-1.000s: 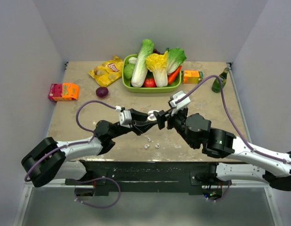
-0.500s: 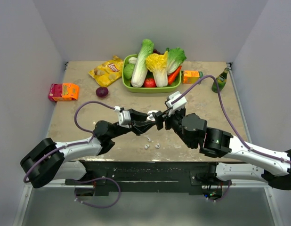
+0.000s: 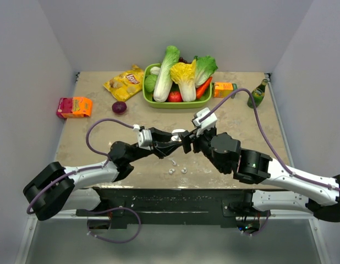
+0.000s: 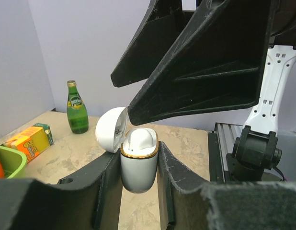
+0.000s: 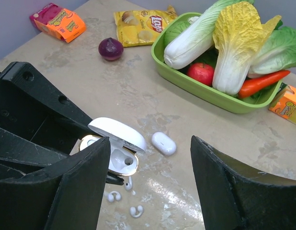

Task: Insert the wireless bluetooth earbuds into the charging case
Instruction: Place the earbud in the charging case, then pick up the earbud from the center of the board.

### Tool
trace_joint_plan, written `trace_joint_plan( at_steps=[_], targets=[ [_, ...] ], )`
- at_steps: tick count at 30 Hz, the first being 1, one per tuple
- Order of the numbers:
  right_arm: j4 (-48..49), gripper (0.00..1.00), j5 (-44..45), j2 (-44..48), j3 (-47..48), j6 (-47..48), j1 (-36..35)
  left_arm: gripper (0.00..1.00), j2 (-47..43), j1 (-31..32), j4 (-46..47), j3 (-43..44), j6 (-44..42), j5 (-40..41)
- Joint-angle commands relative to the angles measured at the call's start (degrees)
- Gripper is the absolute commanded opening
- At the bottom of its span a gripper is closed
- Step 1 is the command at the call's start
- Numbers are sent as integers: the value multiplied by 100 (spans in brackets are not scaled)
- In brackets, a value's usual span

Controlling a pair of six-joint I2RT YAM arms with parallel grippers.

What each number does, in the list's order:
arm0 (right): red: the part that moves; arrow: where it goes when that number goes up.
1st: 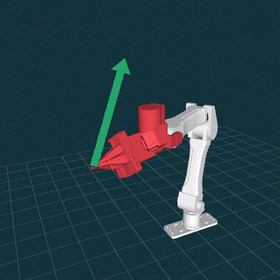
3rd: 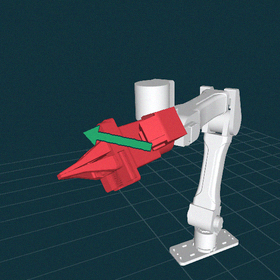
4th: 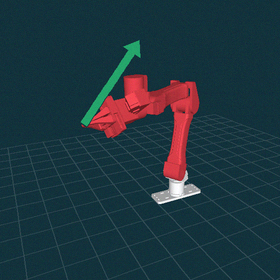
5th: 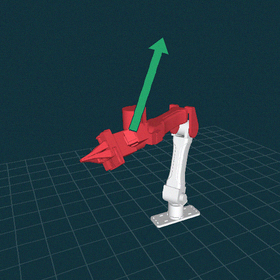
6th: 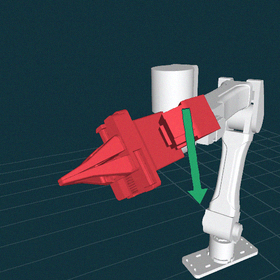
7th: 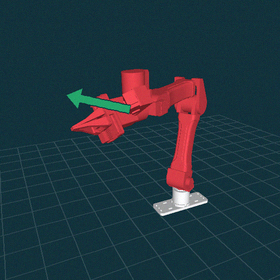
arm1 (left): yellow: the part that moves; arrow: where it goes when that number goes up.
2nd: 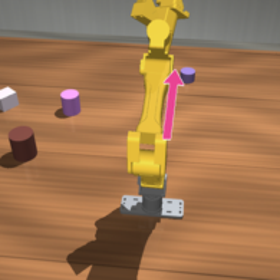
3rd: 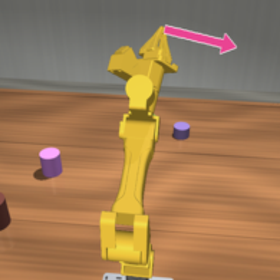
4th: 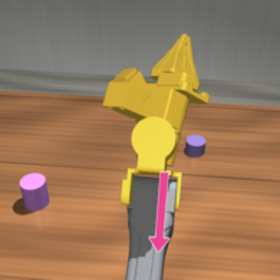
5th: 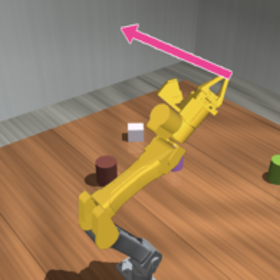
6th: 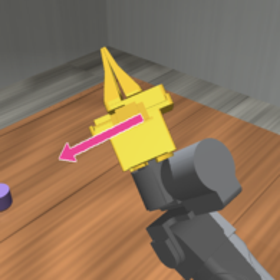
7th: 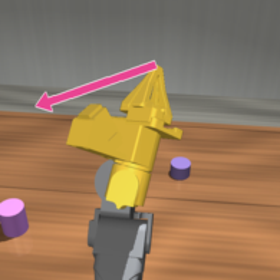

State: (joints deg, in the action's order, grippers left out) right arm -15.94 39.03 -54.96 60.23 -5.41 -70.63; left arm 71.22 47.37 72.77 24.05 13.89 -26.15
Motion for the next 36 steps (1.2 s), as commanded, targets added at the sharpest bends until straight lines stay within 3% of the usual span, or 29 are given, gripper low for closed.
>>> trace_joint_plan(
  at_steps=[1,6,10,14,16,19,26,32,36],
  targets=[
    [74,70,-36,82,130,-153,14,0,-144,-18,1767,3,-220,119],
    [433,71,640,783,-238,-285,14,0,-345,-18,1364,-181,-334,619],
    [409,71,984,1128,-678,-714,49,0,-793,-18,1344,-743,-422,1645],
    [223,70,205,752,-1188,-1462,382,0,-1547,-18,1398,-1341,-370,2175],
    [346,67,-671,453,-1495,-1761,708,0,-1812,-9,1284,-1578,-326,2272],
    [618,60,-1500,-215,-1724,-1867,796,0,-2375,0,985,-1825,-168,2325],
    [1119,44,-2161,-1490,-1751,-1806,805,0,-3535,44,370,-2290,17,2580],
    [1419,19,-2478,-2194,-1804,-1832,805,0,-3756,70,264,-2405,166,2598],
    [1497,10,-2636,-2493,-1856,-1902,805,0,-3730,79,272,-2405,184,2598]
  ],
)
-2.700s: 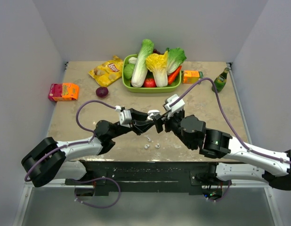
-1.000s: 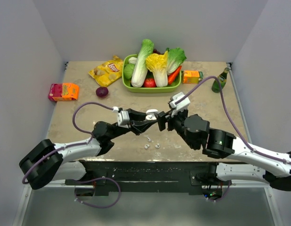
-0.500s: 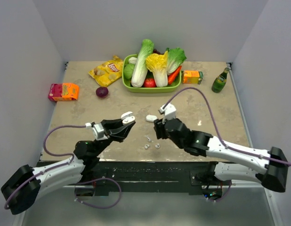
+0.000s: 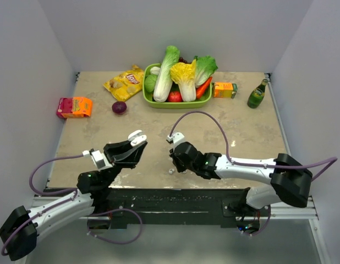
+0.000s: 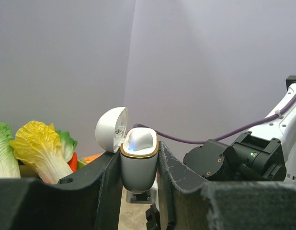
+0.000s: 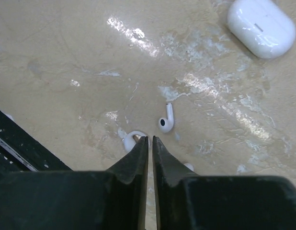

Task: Insert the wireless bluetooth earbuds into the charging case
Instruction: Pick up the earbud from the center of the board.

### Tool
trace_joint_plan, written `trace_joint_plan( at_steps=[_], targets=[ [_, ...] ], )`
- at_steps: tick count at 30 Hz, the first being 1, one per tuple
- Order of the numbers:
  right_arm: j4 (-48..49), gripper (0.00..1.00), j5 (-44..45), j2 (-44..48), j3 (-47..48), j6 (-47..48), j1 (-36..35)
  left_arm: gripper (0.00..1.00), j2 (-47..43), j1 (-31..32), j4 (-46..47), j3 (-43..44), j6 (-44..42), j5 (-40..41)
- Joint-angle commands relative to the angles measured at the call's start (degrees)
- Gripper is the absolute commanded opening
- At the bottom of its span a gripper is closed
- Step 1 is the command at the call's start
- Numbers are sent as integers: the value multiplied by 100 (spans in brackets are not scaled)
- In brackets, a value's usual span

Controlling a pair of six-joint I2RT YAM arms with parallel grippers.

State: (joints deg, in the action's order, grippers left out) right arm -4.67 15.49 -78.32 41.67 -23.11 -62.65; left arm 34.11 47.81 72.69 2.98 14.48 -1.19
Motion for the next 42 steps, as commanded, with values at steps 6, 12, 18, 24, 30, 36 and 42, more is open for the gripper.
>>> trace_joint_plan(
  at_steps=[6,12,18,24,30,36,42],
  targets=[
    [579,1,-239,-490,-1,-150,16,0,192,44,395,-298,152,32],
    [686,0,-169,-702,-54,-220,174,0,272,44,457,-298,196,-4],
    [660,0,-204,-754,-168,-202,333,0,263,53,404,-430,204,5],
    [713,0,-178,-632,-273,-202,403,0,324,53,475,-474,231,14],
    [1258,7,-722,1,-511,-97,342,0,342,53,554,-509,239,31],
    [1108,5,-933,-455,-309,-44,298,0,448,62,668,-536,275,14],
    [1055,3,-907,-842,-256,-228,333,0,377,62,607,-553,275,14]
  ],
)
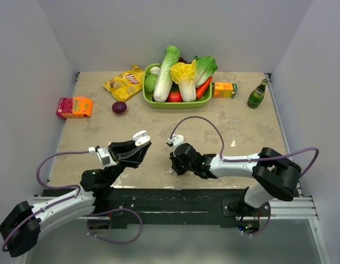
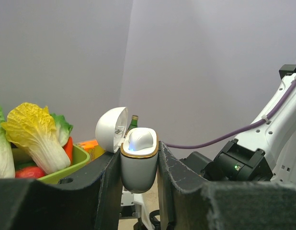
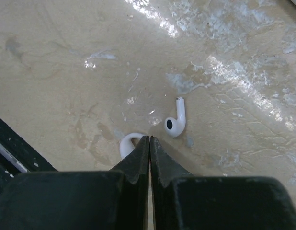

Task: Insert the wireless bluetooth earbuds into the charging case
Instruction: Pick up the earbud from the center of the board.

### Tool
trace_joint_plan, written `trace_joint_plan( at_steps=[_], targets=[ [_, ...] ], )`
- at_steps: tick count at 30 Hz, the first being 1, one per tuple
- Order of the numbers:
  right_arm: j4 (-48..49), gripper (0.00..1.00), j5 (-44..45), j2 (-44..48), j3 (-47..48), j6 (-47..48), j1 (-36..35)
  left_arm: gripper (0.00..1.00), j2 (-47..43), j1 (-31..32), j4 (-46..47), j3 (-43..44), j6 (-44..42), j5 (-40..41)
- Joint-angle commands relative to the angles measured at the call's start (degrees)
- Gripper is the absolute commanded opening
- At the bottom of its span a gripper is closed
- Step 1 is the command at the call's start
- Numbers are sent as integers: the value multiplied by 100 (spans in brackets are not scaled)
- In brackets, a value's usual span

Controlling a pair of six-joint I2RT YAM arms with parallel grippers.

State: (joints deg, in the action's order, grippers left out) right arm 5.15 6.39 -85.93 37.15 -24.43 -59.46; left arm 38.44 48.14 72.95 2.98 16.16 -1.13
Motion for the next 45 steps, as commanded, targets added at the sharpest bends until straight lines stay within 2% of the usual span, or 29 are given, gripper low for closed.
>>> trace_joint_plan(
  at_steps=[1,6,17,20,21,24,26,27,30,31,45],
  targets=[
    [65,2,20,-99,188,-115,57,0,-82,37,563,-562,98,7],
    [-66,2,353,-47,118,-220,215,0,-91,46,528,-562,98,25],
    [135,8,327,295,-164,-141,637,0,41,55,580,-562,89,42],
    [136,19,319,506,-225,-159,629,0,59,64,580,-553,98,42],
    [110,28,319,594,-225,-194,629,0,50,64,580,-545,98,42],
    [127,36,240,613,-225,-431,620,0,67,64,580,-545,98,42],
    [118,31,126,551,-182,-589,620,0,50,73,580,-544,106,34],
    [101,20,169,508,-173,-616,620,0,50,64,580,-544,115,25],
    [48,4,230,516,-199,-616,620,0,33,81,563,-536,115,7],
    [13,2,231,525,-199,-607,620,0,24,82,537,-544,115,7],
    [100,0,178,-187,-129,-555,620,0,59,117,598,-641,177,-2]
  ],
)
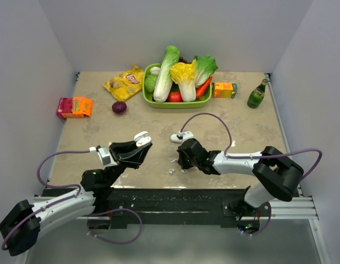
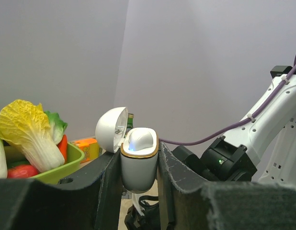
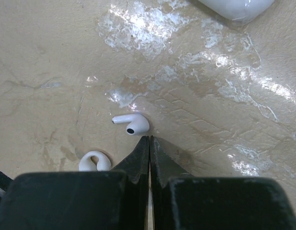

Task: Insert the wireless bluetooth earbuds into the charging case
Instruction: Pick up the earbud from the center of the board.

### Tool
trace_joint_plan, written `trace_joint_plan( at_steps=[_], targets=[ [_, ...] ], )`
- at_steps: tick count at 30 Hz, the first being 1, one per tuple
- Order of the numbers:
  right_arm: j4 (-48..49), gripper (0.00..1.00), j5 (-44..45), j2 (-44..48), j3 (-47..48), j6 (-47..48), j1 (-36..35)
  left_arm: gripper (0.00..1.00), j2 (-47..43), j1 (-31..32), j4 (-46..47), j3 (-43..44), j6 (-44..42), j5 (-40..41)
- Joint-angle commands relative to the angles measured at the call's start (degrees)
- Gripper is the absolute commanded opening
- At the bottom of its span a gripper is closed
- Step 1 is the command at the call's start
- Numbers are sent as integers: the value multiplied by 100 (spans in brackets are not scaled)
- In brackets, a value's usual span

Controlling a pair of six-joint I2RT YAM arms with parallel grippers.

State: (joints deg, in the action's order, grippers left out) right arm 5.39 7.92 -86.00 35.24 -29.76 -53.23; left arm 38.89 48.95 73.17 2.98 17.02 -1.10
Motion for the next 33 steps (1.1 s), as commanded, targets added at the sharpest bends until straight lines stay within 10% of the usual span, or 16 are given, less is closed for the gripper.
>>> trace_joint_plan(
  at_steps=[1,21,28,33],
  targets=[
    [111,0,34,-207,53,-30,-3,0,4,36,576,-641,91,-4],
    [-169,15,596,-568,589,252,217,0,92,45,629,-703,100,31],
    [-520,62,369,-145,992,-47,199,0,101,45,620,-676,100,84],
    [-1355,69,340,-548,1773,-355,120,0,39,45,506,-650,91,93]
  ],
)
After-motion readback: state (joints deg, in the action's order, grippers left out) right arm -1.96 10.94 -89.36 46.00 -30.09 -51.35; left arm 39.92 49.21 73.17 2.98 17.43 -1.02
